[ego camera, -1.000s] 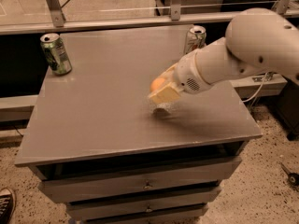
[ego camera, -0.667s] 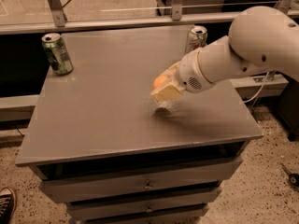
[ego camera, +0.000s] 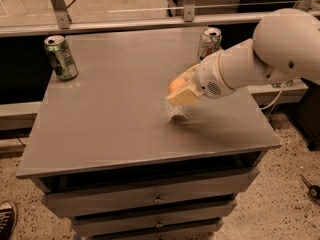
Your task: Move orange near 7up can
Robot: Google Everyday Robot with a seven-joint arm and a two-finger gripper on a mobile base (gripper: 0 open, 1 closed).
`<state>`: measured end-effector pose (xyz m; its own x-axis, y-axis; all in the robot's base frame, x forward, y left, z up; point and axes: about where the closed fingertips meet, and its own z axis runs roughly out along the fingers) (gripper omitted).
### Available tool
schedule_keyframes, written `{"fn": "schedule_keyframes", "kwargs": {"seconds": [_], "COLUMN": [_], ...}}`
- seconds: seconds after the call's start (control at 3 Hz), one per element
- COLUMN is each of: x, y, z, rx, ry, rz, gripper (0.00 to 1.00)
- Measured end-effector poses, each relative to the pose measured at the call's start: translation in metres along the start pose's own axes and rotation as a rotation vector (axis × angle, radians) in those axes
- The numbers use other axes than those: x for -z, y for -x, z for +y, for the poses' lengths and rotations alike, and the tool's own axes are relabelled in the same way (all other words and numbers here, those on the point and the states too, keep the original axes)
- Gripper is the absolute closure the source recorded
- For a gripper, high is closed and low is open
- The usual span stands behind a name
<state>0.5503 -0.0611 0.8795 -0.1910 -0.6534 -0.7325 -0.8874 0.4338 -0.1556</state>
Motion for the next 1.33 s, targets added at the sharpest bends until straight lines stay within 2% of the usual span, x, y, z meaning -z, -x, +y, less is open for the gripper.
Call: {"fn": "schedule_keyframes", "kwargs": {"seconds": [0.33, 0.67, 1.0, 1.33], "x": [0.042, 0.072, 0.086, 0.079], "y": [-0.016, -0.026, -0.050, -0.068], "z": [-0.052, -0.085, -0.133, -0.164], "rx": [-0.019, -0.026, -0.066, -0.101], "ry": [-0.166, -0.281, -0.387, -0.423], "rz": [-0.050, -0.072, -0.116, -0.146], "gripper": [1.00, 1.00, 1.00, 1.00]}}
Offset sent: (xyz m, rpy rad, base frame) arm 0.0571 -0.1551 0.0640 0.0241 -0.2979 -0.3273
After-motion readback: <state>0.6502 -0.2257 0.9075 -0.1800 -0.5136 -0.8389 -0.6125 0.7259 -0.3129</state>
